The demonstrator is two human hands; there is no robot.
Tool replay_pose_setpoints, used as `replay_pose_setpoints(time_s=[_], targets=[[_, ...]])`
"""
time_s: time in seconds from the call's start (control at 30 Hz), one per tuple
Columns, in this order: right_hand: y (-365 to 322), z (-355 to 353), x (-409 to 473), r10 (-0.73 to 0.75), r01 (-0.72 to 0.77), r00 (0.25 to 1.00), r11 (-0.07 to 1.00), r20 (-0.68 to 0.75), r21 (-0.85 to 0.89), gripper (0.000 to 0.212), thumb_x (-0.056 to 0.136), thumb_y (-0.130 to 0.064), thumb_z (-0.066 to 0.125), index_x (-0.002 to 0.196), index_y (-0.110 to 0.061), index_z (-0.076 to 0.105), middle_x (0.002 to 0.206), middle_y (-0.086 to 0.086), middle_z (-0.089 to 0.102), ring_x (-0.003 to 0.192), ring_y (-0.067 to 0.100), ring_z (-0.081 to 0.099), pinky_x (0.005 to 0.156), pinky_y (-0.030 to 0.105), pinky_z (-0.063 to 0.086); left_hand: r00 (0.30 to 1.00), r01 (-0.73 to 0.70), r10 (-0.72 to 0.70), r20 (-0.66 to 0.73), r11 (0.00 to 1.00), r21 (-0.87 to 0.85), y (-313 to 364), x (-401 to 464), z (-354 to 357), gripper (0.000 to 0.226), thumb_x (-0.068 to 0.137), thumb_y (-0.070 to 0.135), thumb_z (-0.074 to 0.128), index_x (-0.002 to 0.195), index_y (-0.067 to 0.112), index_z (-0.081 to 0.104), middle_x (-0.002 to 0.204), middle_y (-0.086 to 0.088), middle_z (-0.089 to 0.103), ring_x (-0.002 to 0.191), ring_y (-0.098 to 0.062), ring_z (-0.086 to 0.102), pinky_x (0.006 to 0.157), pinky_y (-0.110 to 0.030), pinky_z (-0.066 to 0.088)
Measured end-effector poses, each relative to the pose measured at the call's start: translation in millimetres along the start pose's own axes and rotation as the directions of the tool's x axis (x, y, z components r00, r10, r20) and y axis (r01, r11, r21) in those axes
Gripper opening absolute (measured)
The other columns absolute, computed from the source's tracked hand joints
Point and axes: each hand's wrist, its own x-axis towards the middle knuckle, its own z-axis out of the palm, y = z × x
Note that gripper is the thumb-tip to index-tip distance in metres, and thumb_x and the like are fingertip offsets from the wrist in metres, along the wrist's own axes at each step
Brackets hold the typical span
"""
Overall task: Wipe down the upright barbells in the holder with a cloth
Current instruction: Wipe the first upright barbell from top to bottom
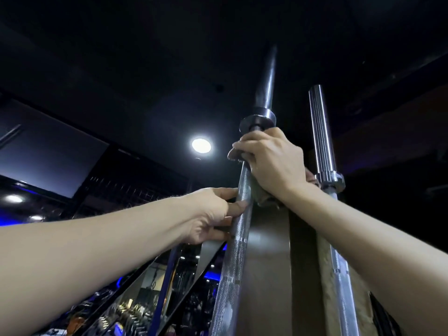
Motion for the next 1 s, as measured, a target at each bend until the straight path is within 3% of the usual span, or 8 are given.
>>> replay_pose_setpoints(time_s=[0.13,0.2,0.27,0.43,0.6,0.73,0.83,1.0], targets=[[11.9,1.7,31.9,0.110,-0.110,0.994,0.993,0.007,-0.029,0.024,0.097,-0.033,0.050,0.114,-0.041,0.066,0.121,-0.022,0.057,0.111,0.007,0.039,0.059,0.014,0.022,1.000,0.000,-0.001,0.016,0.999,0.035,1.8,-3.1,2.1,0.029,0.092,0.012,0.059,0.119,0.021,0.059,0.090,-0.001,0.063,0.070,-0.013,0.059,0.057,-0.029,0.054],[5.4,3.1,24.9,0.149,-0.149,0.988,0.989,-0.039,0.007,0.026,0.097,-0.034,0.048,0.116,-0.039,0.064,0.124,-0.023,0.056,0.116,0.010,0.040,0.067,0.014,0.025,1.000,0.005,-0.005,0.016,1.000,0.031,2.2,-3.2,1.9,0.023,0.092,0.013,0.058,0.113,0.023,0.060,0.088,0.000,0.062,0.069,-0.012,0.059,0.056,-0.027,0.054],[-3.8,4.3,3.4,0.072,-0.069,0.990,0.997,-0.123,0.030,0.025,0.094,-0.028,0.050,0.111,-0.035,0.067,0.122,-0.020,0.059,0.115,0.012,0.043,0.076,0.023,0.040,1.000,0.004,-0.005,0.013,1.000,0.029,2.1,-3.6,2.0,0.024,0.092,0.013,0.058,0.114,0.022,0.060,0.089,0.000,0.064,0.070,-0.012,0.059,0.058,-0.028,0.054],[1.1,3.0,-11.6,-0.158,0.157,0.976,0.987,-0.148,-0.020,0.025,0.082,-0.016,0.059,0.097,-0.032,0.070,0.112,-0.019,0.065,0.109,0.009,0.047,0.063,0.026,0.050,1.000,0.007,-0.007,0.002,0.999,0.047,2.4,-2.3,3.1,0.028,0.091,0.012,0.060,0.118,0.009,0.059,0.086,-0.003,0.064,0.073,-0.014,0.059,0.063,-0.032,0.052],[22.5,14.7,31.2,-0.086,0.086,0.996,0.995,0.008,0.045,0.028,0.093,-0.021,0.051,0.115,-0.032,0.066,0.126,-0.019,0.058,0.124,0.013,0.039,0.097,0.031,0.034,0.999,0.014,-0.018,0.043,0.996,0.084,1.9,-3.0,1.6,0.007,0.093,0.014,0.057,0.096,0.015,0.063,0.077,0.002,0.059,0.067,-0.009,0.057,0.061,-0.028,0.053],[6.9,18.0,1.2,-0.062,0.076,0.994,0.983,-0.086,0.166,0.031,0.088,-0.025,0.042,0.101,-0.027,0.071,0.120,-0.014,0.063,0.117,0.016,0.044,0.097,0.035,0.036,1.000,0.014,-0.015,0.010,0.997,0.081,-1.6,-0.7,-1.7,0.016,0.092,0.014,0.059,0.108,0.014,0.062,0.085,-0.002,0.063,0.070,-0.011,0.059,0.058,-0.026,0.054],[-9.7,12.4,-28.3,-0.208,0.218,0.976,0.956,-0.070,0.196,0.036,0.084,-0.030,0.040,0.099,-0.026,0.072,0.110,-0.013,0.067,0.110,0.011,0.044,0.091,0.029,0.036,1.000,0.016,-0.016,0.012,0.998,0.054,-2.4,-0.8,-3.6,0.022,0.091,0.012,0.061,0.113,0.010,0.062,0.098,-0.008,0.066,0.078,-0.016,0.062,0.059,-0.028,0.055],[7.1,12.7,13.1,-0.169,0.171,0.985,0.965,-0.028,0.197,0.037,0.089,-0.028,0.039,0.106,-0.024,0.072,0.114,-0.008,0.068,0.115,0.022,0.053,0.098,0.039,0.042,1.000,0.007,-0.007,-0.009,0.999,0.044,-1.9,-0.9,-1.0,0.036,0.090,0.012,0.061,0.126,0.010,0.055,0.088,-0.002,0.066,0.069,-0.011,0.061,0.058,-0.027,0.055]])
